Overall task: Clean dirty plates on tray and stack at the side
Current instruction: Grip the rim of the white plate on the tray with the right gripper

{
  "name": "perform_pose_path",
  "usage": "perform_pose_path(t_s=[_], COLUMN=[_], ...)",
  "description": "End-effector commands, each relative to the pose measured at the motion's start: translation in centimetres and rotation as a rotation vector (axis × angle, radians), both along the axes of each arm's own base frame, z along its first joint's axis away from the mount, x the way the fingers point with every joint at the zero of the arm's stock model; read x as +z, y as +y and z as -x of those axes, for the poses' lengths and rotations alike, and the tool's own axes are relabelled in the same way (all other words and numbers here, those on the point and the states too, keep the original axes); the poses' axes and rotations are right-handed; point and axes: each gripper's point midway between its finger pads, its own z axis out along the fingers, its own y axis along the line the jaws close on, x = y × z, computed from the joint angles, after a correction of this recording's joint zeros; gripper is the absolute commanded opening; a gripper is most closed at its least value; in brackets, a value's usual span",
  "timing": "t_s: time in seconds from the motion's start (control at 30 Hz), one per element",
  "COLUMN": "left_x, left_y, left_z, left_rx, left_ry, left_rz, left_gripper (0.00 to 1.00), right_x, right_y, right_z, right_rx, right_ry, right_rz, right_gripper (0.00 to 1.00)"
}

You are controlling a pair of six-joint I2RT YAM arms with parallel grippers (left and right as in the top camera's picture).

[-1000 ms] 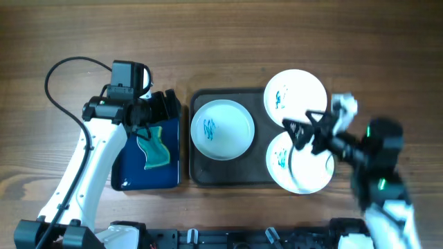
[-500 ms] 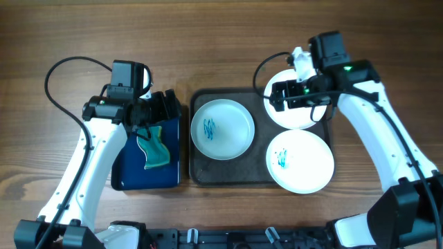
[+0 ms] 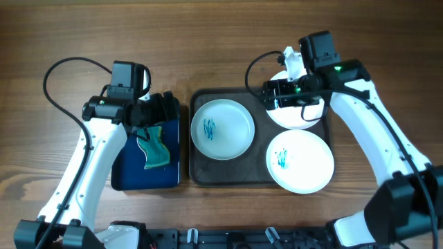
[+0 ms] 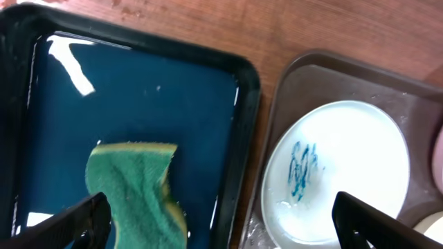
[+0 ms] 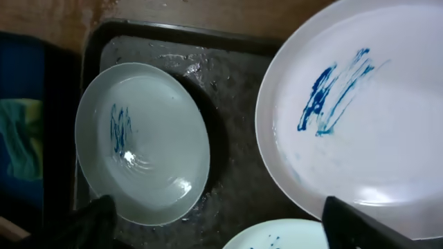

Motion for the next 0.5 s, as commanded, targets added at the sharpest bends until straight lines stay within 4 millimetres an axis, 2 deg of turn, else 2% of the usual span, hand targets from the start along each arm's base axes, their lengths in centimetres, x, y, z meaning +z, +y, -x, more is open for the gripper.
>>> perform_pose_path(t_s=[0.0, 0.13, 0.27, 0.47], left_x=[0.2, 0.1, 0.1, 0.1], left_y=[0.4, 0.4, 0.4, 0.4], left_z=[0.2, 0.2, 0.3, 0.4], left_rx=[-0.008, -0.008, -0.008, -0.008], left_ry=[0.008, 0.011, 0.011, 0.020], left_rz=[-0.033, -0.034, -0.034, -0.034], left_gripper=[1.00, 0.98, 0.97, 1.00], right_x=[-3.8, -6.1, -8.1, -10.5], right_y=[0.9, 2.1, 3.3, 3.4], right_z=[1.2, 1.7, 2.2, 2.9], right_rx=[-0.053, -0.033, -0.100, -0.099], right_ry=[0.153, 0.212, 0.283, 0.321], right_rz=[-0.006, 0.012, 0.015, 0.031], right_gripper=[0.84, 0.71, 0.67, 0.65])
